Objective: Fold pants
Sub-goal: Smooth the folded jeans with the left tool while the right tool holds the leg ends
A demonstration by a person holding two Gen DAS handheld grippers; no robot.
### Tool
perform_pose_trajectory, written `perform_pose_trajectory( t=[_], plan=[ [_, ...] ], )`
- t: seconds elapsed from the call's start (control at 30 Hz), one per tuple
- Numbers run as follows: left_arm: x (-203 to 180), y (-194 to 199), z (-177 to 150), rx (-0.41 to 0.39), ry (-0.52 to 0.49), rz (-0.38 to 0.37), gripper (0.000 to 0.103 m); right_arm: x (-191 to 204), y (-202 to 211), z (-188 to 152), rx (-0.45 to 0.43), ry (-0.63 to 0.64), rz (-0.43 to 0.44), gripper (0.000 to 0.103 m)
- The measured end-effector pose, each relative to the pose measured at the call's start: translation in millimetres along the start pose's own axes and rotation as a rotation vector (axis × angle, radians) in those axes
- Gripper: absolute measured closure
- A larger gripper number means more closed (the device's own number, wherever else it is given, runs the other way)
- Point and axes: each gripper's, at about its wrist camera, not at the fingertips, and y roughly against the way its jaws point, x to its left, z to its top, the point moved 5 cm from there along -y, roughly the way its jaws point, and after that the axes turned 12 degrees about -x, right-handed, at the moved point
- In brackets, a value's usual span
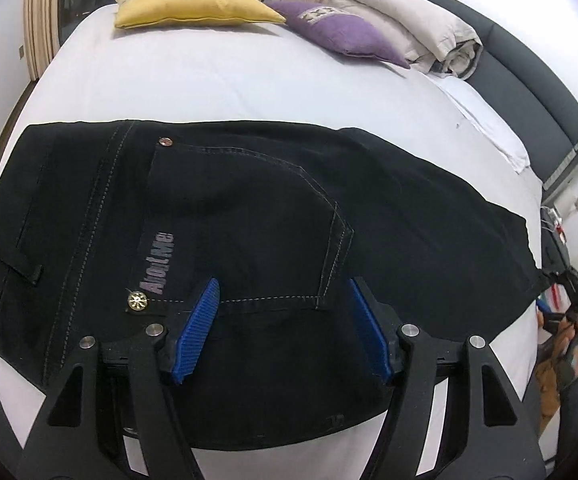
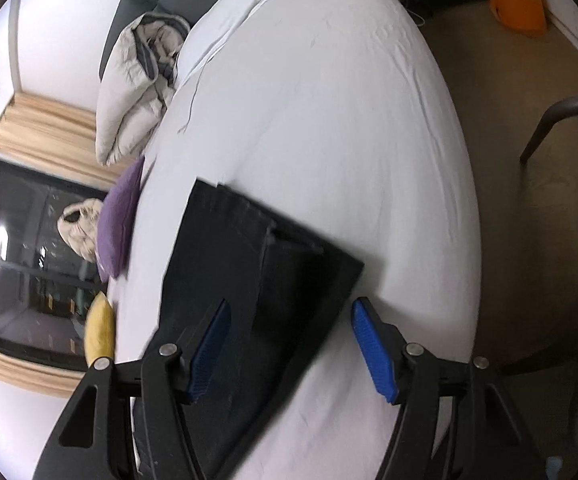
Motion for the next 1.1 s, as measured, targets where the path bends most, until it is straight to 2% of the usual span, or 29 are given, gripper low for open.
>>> perform_pose_trajectory(
  t=[0.13, 0.2, 0.4, 0.47, 0.53, 0.7, 0.87, 1.0, 1.07, 1.1],
  plan=[
    [-3, -4, -4, 0.002, 0.011, -0.011, 0.039, 5, -3, 4, -0.003, 0.008, 0.022, 0.038],
    [-3, -5, -10, 0.006, 0.017, -0.009, 0.039, 7, -7, 6, -0.007, 0.005, 0.029, 0.043],
    [-2, -5, -14, 0.009, 0.014, -0.011, 0.039, -6, -3, 8, -0.017, -0.062, 0.082, 0.069],
    [1, 3, -13, 0.009, 0.014, -0.011, 0.039, -8, -2, 8, -0.021, -0.06, 0.081, 0.082],
    [0, 2, -13, 0.01, 0.012, -0.009, 0.039, -6, -2, 8, -0.024, -0.048, 0.091, 0.087],
    [1, 3, -11, 0.014, 0.032, -0.013, 0.039, 0, 3, 7, -0.053, -0.041, 0.09, 0.089],
    [3, 4, -6, 0.023, 0.068, -0.023, 0.039, 12, 8, 7, -0.079, 0.037, 0.045, 0.09],
    [-3, 14, 8, -0.002, 0.112, -0.068, 0.039, 45, 20, 3, -0.122, 0.182, 0.03, 0.09],
    [-10, 15, 17, -0.009, 0.113, -0.093, 0.039, 75, 28, -8, -0.138, 0.297, 0.037, 0.09],
    [-12, 15, 20, -0.008, 0.124, -0.107, 0.039, 100, 32, -23, -0.138, 0.398, 0.046, 0.09]
  ],
)
